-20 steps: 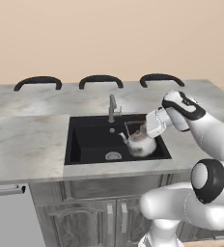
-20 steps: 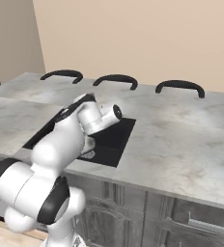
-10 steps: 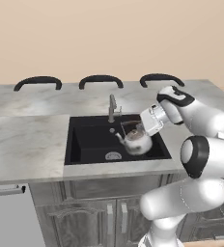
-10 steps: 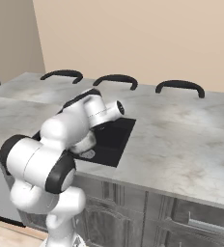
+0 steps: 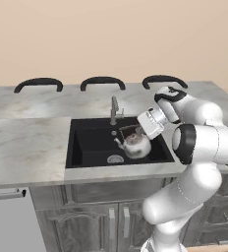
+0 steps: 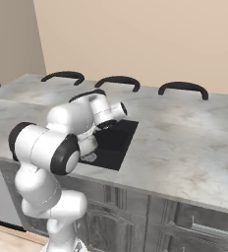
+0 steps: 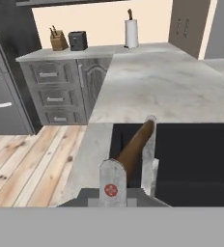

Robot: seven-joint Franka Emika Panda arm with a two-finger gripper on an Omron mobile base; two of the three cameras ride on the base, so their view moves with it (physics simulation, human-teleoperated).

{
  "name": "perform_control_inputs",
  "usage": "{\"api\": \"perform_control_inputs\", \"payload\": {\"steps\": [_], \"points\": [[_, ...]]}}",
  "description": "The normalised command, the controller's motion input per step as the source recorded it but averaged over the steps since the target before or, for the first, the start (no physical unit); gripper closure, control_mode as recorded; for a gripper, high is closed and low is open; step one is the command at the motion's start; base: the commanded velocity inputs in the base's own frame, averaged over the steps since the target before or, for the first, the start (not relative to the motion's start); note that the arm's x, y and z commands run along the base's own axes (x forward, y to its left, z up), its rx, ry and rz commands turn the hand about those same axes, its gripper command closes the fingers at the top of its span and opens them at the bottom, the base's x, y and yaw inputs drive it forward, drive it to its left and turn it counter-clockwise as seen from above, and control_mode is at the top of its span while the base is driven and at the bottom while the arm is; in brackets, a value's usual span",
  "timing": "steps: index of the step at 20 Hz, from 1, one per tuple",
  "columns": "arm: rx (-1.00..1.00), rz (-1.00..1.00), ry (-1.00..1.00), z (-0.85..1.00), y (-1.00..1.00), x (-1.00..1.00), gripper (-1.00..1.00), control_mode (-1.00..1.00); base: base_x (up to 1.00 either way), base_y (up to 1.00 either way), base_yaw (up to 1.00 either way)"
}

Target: Open the cabinet, pick the kettle from the cabinet, and place it in the sink.

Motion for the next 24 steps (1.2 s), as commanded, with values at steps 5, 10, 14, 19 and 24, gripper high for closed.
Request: {"api": "perform_control_inputs", "payload": {"steps": [5, 10, 14, 19, 24], "points": [[0.00, -0.10, 0.00, -0.13, 0.07, 0.17, 1.00, -1.00, 0.00, 0.00, 0.00], [0.00, -0.18, -0.01, -0.10, 0.10, 0.17, 1.00, -1.00, 0.00, 0.00, 0.00], [0.00, -0.10, 0.00, -0.20, 0.14, 0.02, 1.00, -1.00, 0.00, 0.00, 0.00], [0.00, -0.01, 0.00, -0.23, 0.21, 0.00, 1.00, -1.00, 0.00, 0.00, 0.00], [0.00, 0.00, 0.00, -0.15, 0.15, 0.08, 1.00, -1.00, 0.00, 0.00, 0.00]]}}
